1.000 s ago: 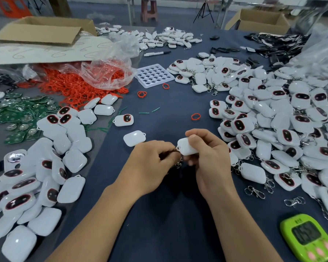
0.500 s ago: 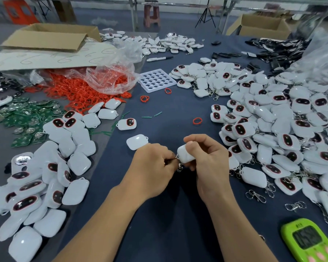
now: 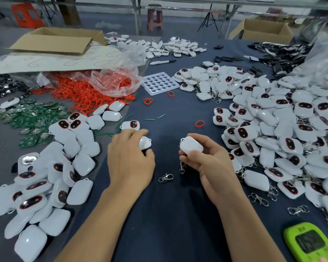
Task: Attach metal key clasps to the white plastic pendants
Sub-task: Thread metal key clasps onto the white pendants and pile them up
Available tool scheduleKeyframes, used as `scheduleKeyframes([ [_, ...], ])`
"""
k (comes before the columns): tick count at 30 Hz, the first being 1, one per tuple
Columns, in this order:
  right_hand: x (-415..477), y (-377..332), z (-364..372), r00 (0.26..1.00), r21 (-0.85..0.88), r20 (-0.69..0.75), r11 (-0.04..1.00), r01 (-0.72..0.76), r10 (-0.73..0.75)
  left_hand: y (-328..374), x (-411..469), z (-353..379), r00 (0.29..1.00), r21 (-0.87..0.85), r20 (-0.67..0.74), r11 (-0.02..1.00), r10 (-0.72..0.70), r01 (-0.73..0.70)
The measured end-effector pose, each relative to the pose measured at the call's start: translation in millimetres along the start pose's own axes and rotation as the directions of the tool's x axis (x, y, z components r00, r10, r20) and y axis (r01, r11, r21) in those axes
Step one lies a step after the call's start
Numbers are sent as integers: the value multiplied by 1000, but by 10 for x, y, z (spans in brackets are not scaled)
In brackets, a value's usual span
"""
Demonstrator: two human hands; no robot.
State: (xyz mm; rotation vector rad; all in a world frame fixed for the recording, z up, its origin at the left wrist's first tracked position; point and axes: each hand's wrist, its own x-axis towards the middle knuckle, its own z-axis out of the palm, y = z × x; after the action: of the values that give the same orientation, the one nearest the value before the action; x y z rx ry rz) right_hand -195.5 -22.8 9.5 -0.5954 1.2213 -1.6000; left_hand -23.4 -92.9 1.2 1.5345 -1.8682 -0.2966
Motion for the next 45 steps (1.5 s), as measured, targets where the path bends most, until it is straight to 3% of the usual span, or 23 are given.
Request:
scheduleKeyframes([
  [2, -16, -6, -21, 998, -11, 43, 999, -36, 37, -44, 26, 2, 999, 71, 48, 997, -24, 21],
  [4, -27, -15, -19, 993, -3, 88, 997, -73, 73, -67, 43, 10, 995, 30, 96, 999, -28, 25],
  [6, -3, -113, -82, 990, 197, 128, 977, -76, 52, -86, 55, 11, 994, -42, 107, 998, -31, 35],
  [8, 14, -269, -283, 979, 590, 183, 806, -37, -90, -108, 64, 12, 994, -120, 95, 991, -55, 67],
  [9, 24, -336, -382, 969, 732, 187, 681, -28, -160, -111, 60, 8, 993, -160, 89, 983, -75, 88],
  [10, 33, -381, -431, 963, 783, 180, 622, -15, -202, -104, 55, 2, 992, -195, 88, 975, -90, 106],
  [12, 31, -328, -414, 972, 669, 154, 743, 31, -179, -65, 49, -14, 988, -253, 112, 958, -107, 132],
  [14, -1, -196, -284, 985, 434, 128, 900, 48, -115, -16, 37, -35, 981, -313, 165, 938, -103, 151],
  [16, -14, -86, -165, 989, 208, 103, 974, 83, -106, 22, 14, -55, 969, -374, 236, 913, -78, 165],
  [19, -65, 3, 17, 990, -99, 98, 989, 111, -101, 70, -47, -86, 964, -455, 267, 882, 7, 120],
  [23, -115, 105, 131, 986, -328, 154, 939, 106, -57, 143, -147, -75, 954, -474, 257, 880, 155, -16],
  [25, -86, 92, 116, 988, -350, 126, 929, 123, -84, 183, -174, -69, 945, -464, 257, 883, 202, -63],
  [27, -74, 74, 97, 993, -244, 64, 964, 111, -98, 201, -163, -68, 942, -440, 273, 896, 194, -57],
  [31, -66, -2, 85, 991, -39, -109, 997, 73, -77, 182, -136, -105, 944, -313, 323, 949, 70, 37],
  [35, -43, -11, 42, 979, 94, -203, 995, 38, -18, 130, -158, -199, 878, -231, 462, 973, 128, -20],
  [40, -68, 74, 39, 981, -54, -158, 993, 106, -113, 56, -210, -289, 829, -158, 527, 980, 188, -122],
  [45, -144, 134, 63, 978, -327, -75, 931, 160, -195, 4, -201, -285, 817, -212, 549, 975, 175, -66],
])
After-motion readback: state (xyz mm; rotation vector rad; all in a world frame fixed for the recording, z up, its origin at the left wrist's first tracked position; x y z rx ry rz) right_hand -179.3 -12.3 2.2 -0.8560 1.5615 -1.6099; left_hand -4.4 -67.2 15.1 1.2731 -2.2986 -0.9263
